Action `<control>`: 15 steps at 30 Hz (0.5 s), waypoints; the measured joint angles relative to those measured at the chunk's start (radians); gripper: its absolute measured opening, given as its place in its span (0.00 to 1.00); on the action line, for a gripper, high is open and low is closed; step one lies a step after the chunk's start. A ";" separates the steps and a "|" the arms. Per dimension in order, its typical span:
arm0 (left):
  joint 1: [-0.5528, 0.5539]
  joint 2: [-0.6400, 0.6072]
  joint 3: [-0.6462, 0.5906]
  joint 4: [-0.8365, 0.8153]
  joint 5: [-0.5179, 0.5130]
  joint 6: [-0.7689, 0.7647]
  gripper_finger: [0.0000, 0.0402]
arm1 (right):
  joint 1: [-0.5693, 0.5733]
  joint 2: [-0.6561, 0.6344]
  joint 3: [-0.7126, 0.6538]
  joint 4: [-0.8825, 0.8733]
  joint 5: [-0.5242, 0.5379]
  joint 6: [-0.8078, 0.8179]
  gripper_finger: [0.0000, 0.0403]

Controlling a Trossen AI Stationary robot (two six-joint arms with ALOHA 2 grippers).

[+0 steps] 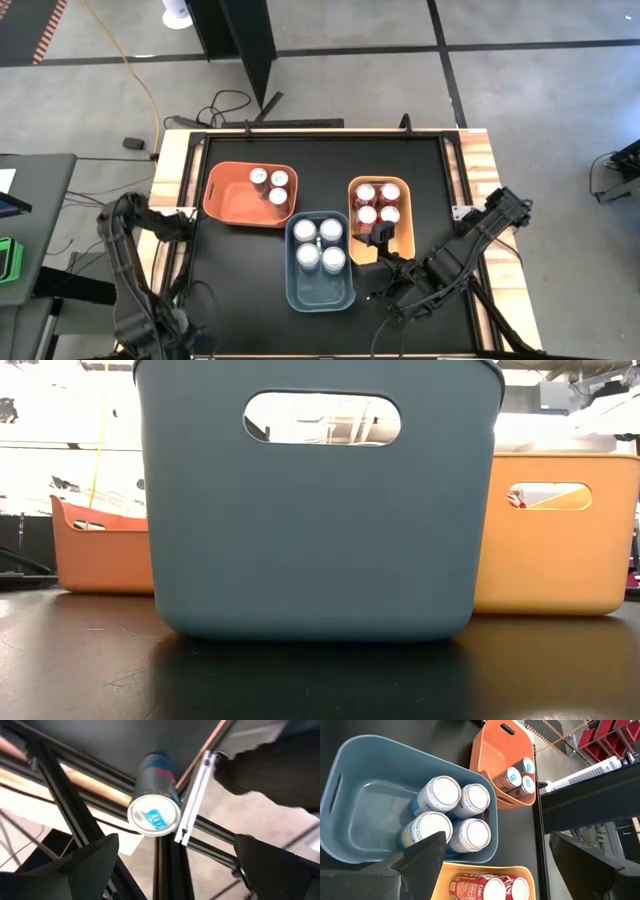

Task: Sort soda cans
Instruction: Put the blue soda can into the orange bin

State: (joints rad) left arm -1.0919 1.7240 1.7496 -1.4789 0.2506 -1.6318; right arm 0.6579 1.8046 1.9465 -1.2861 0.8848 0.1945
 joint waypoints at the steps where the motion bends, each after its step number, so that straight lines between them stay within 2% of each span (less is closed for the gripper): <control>1: -0.002 0.013 0.000 -0.005 0.000 -0.007 0.97 | -0.003 0.000 0.000 0.000 0.000 -0.004 0.92; 6: -0.002 0.094 0.000 -0.010 0.013 0.042 0.97 | -0.014 0.000 0.000 -0.001 0.000 -0.020 0.92; 10: 0.001 0.152 0.000 -0.056 0.090 0.135 0.97 | -0.026 0.000 0.000 -0.001 0.000 -0.020 0.92; 15: 0.004 0.166 0.000 -0.079 0.113 0.158 0.97 | -0.052 0.000 0.000 0.004 -0.001 0.003 0.92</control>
State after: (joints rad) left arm -1.0877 1.8898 1.7493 -1.5581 0.3632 -1.4742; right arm 0.6059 1.8046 1.9465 -1.2819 0.8836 0.1972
